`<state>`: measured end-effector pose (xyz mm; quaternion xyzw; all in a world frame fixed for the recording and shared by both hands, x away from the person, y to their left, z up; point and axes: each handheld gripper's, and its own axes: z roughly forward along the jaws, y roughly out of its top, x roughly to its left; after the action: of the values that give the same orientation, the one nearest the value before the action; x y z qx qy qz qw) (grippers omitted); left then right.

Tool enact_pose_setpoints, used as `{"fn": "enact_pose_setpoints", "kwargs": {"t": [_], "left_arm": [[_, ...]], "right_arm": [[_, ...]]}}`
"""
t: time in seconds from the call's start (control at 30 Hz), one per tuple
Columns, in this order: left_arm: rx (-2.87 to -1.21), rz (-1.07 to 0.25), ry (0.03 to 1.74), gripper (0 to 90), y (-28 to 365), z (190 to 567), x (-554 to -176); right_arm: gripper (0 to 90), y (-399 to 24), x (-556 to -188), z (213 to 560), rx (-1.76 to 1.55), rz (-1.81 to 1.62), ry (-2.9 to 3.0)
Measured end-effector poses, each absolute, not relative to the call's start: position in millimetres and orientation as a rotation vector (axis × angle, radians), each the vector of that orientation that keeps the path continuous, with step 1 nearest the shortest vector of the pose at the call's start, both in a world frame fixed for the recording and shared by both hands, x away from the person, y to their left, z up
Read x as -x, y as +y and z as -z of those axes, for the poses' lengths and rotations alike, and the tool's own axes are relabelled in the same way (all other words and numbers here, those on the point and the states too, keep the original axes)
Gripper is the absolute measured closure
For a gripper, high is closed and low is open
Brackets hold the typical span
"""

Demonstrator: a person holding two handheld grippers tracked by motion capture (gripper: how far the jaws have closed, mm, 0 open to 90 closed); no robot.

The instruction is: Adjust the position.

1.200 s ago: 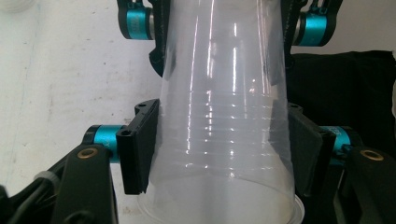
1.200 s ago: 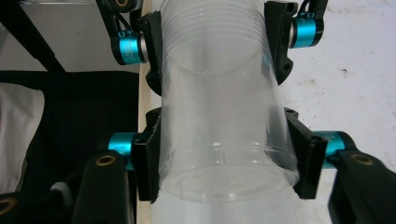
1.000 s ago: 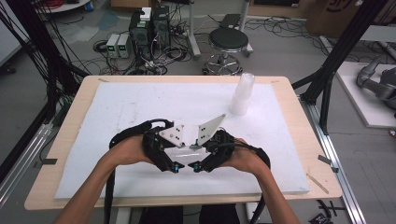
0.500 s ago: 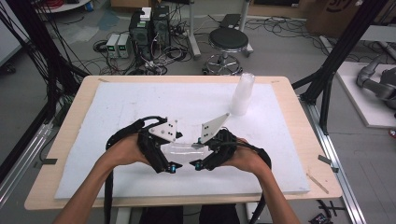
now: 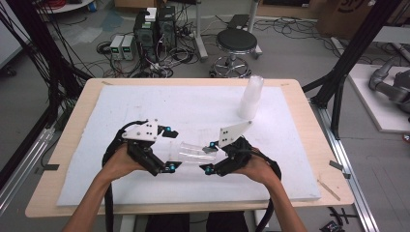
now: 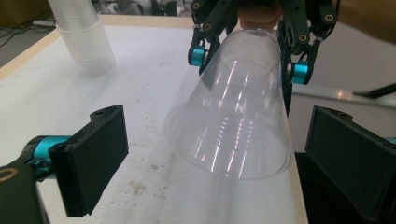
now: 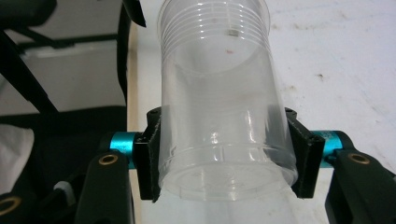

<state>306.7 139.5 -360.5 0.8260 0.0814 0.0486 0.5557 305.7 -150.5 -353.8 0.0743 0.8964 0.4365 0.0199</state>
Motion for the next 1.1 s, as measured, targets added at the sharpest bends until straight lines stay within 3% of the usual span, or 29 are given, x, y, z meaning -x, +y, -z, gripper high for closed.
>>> {"fn": "enact_pose_setpoints", "kwargs": {"t": [0.4,1.1], "left_arm": [[-1.843,-0.1,0.237,6.0,146,388,-301],[-1.748,-0.036,0.2,6.0,135,395,-300]], "right_arm": [[41.3,-164,-305,371,-0.282,-1.655,2.625],[41.4,-167,-302,378,-0.215,-1.778,2.568]]}}
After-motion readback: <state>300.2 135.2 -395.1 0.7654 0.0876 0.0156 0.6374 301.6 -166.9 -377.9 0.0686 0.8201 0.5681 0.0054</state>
